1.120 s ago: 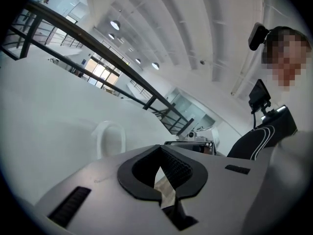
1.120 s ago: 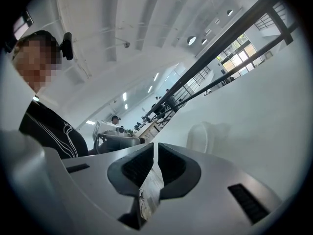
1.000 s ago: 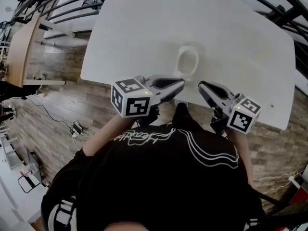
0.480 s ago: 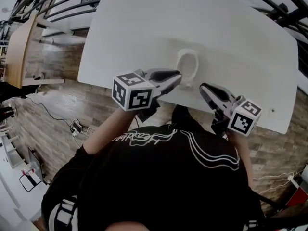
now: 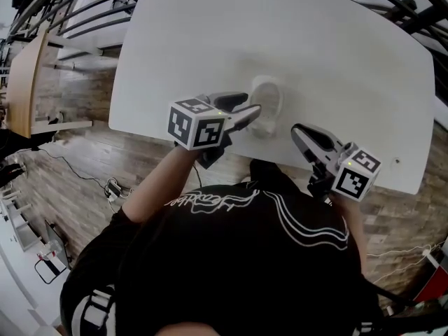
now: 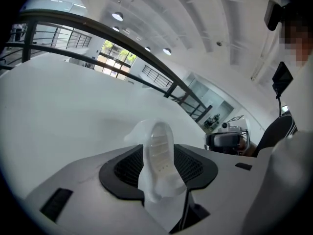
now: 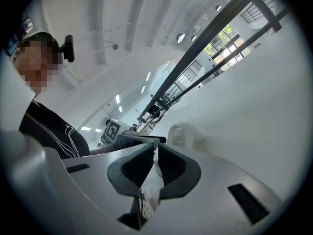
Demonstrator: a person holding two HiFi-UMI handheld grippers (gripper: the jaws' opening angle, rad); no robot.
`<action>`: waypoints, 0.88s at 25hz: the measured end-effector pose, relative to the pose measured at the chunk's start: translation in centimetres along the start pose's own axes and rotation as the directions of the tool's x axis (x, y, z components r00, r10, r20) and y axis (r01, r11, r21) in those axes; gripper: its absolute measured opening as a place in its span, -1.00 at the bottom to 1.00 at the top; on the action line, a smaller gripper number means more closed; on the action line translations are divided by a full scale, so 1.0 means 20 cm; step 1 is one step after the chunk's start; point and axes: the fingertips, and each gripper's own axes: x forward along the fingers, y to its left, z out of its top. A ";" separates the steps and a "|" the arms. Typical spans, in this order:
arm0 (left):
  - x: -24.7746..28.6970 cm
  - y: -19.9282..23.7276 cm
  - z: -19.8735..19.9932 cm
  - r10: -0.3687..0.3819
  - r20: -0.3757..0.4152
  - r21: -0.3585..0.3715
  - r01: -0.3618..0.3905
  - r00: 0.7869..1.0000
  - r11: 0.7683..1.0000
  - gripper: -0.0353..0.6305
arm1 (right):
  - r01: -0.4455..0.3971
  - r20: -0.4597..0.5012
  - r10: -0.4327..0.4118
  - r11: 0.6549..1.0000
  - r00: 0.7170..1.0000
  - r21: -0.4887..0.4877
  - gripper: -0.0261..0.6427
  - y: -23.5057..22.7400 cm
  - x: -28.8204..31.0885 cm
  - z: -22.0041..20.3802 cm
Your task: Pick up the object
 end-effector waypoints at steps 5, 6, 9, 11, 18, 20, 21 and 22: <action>0.09 0.06 -0.01 -0.005 -0.053 -0.016 0.004 0.999 1.000 -0.30 | 0.013 0.004 -0.013 1.000 1.000 0.007 -0.83 -0.06 -0.01 0.04; 0.10 0.07 -0.01 -0.007 -0.063 -0.020 0.006 0.998 1.000 -0.29 | 0.014 0.004 -0.014 1.000 1.000 0.008 -0.83 -0.06 -0.01 0.04; 0.13 0.08 -0.01 -0.018 -0.085 -0.033 0.015 0.996 0.999 -0.29 | 0.017 0.005 -0.017 1.000 1.000 0.011 -0.83 -0.08 -0.01 0.06; 0.15 0.08 -0.01 -0.025 -0.095 -0.043 0.021 0.995 0.999 -0.29 | 0.021 0.003 -0.021 1.000 1.000 0.013 -0.83 -0.10 -0.01 0.07; 0.18 0.10 -0.03 -0.044 -0.118 -0.079 0.035 0.992 0.996 -0.30 | 0.025 0.004 -0.025 1.000 1.000 0.017 -0.83 -0.12 0.00 0.07; 0.19 0.11 -0.03 -0.045 -0.123 -0.098 0.033 0.991 0.995 -0.37 | 0.024 0.003 -0.024 1.000 1.000 0.019 -0.83 -0.13 0.00 0.07; 0.20 0.11 -0.03 -0.044 -0.125 -0.104 0.031 0.991 0.994 -0.41 | 0.025 0.003 -0.025 0.999 1.000 0.020 -0.83 -0.13 0.00 0.07; 0.19 0.11 -0.03 -0.043 -0.128 -0.107 0.030 0.991 0.994 -0.44 | 0.025 0.003 -0.026 0.999 1.000 0.021 -0.83 -0.13 0.01 0.07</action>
